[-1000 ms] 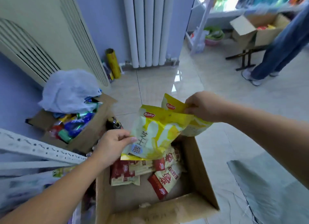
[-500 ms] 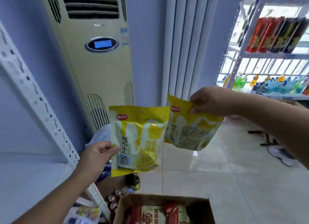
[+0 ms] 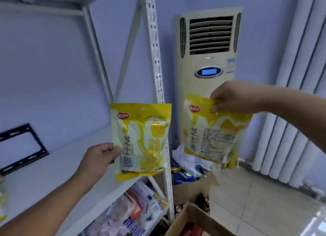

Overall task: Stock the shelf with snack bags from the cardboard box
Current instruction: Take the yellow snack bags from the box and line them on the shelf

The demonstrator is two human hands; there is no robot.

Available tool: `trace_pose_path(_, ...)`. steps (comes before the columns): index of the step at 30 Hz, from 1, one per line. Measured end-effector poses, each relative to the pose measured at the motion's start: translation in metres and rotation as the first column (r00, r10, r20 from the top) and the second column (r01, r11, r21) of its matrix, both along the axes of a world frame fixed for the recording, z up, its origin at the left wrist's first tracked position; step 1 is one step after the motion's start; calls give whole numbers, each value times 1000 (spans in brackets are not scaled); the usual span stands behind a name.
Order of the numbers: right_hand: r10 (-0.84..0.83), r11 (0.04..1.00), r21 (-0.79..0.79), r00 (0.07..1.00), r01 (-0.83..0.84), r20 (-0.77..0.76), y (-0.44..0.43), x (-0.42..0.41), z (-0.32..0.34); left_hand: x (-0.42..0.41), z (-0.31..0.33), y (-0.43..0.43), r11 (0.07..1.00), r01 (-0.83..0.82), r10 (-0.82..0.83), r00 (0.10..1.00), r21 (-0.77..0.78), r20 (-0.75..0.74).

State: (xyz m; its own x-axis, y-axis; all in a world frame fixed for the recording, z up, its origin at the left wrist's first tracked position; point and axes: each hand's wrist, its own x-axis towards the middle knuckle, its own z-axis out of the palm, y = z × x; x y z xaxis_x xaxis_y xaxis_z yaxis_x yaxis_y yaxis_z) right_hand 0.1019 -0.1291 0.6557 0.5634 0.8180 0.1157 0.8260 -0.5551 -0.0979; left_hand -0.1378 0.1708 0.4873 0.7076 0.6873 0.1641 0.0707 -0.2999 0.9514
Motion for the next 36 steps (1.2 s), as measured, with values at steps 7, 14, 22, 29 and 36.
trace_pose_path(7,273,962,-11,961,-273,35,72,-73,12,-146,29,8,959,-283,282,959,26,17)
trace_pose_path(14,453,891,-5,891,-453,27,134,-156,17,-267,39,17,885,-465,464,884,27,53)
trace_pose_path(22,564,826,-22,826,-563,9,203,-256,5,-390,23,37,831,-556,557,828,-35,60)
trace_pose_path(29,593,804,-45,805,-594,-17,263,-347,-17,-508,-5,60,782,-606,614,789,-146,11)
trace_pose_path(36,600,795,-77,799,-601,-40,312,-414,-39,-593,-29,77,723,-661,676,736,-199,11)
